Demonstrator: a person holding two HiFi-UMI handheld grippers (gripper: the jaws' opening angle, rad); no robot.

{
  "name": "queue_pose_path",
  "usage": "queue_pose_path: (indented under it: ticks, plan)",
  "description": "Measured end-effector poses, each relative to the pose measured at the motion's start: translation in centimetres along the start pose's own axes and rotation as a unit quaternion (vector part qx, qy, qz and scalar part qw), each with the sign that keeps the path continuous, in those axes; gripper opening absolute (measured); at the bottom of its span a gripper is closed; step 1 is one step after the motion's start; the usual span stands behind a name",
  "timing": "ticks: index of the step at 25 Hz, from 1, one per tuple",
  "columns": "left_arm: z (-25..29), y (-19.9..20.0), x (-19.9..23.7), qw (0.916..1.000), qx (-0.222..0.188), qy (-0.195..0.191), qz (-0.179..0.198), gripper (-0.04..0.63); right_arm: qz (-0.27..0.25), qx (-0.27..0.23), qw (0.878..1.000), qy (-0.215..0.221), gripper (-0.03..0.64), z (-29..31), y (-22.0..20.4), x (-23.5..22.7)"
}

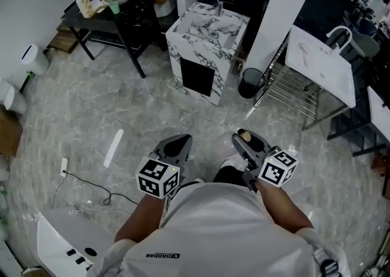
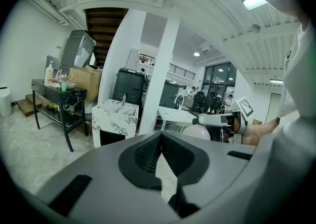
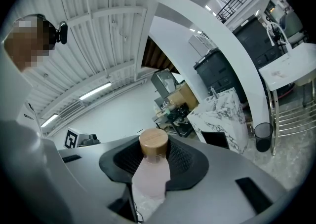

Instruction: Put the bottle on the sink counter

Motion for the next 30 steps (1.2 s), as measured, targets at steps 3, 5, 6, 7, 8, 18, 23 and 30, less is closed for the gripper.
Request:
queue_pose_path:
  ticks: [3, 5, 6, 7, 8, 18, 23, 30]
  plan:
    - [0.0, -0.4, 0.7, 0.9999, -0.002, 0.007, -0.009, 0.014, -0.003, 0.005, 1.000, 0.004, 0.158, 0.8, 0.2, -0.2]
    - [0.0, -0.6, 1.0, 0.9998, 0.000, 0.013, -0.015, 0.014, -0.005, 0.011, 1.000, 0.007, 0.158, 1.3, 0.4, -0.4]
    - [0.0, -0.7, 1.1, 0.9997, 0.003, 0.015, -0.017, 0.014, -0.006, 0.014, 1.000, 0.009, 0.158, 1.6, 0.5, -0.5]
    - [0.0, -0.9, 1.3, 0.9997, 0.005, 0.018, -0.018, 0.014, -0.006, 0.017, 1.000, 0.010, 0.158, 1.9, 0.5, -0.7]
    - [0.1, -1.0, 1.5, 0.9996, 0.007, 0.021, -0.019, 0.014, -0.005, 0.020, 1.000, 0.012, 0.158, 2.3, 0.6, -0.9]
    - [2.4, -0.4, 5.3, 0.9982, 0.031, 0.036, -0.037, 0.014, -0.003, 0.028, 0.999, 0.039, 0.158, 7.8, 2.5, -3.3]
    - [4.8, 1.5, 8.4, 0.9980, 0.039, 0.039, -0.031, 0.014, 0.005, 0.023, 0.999, 0.041, 0.158, 11.0, 4.3, -5.9]
    - [9.5, 6.0, 13.3, 0.9984, 0.029, 0.045, -0.020, 0.014, 0.009, 0.015, 0.999, 0.034, 0.158, 15.5, 8.5, -10.4]
Point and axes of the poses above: the fingertips, and each gripper's own axes: z forward along the fingers, x to its left, y out of its top, the point moved 10 cm from there along -z, backward along the fingers, and after that the axes turned 7 degrees about x, right-handed, at the moved point
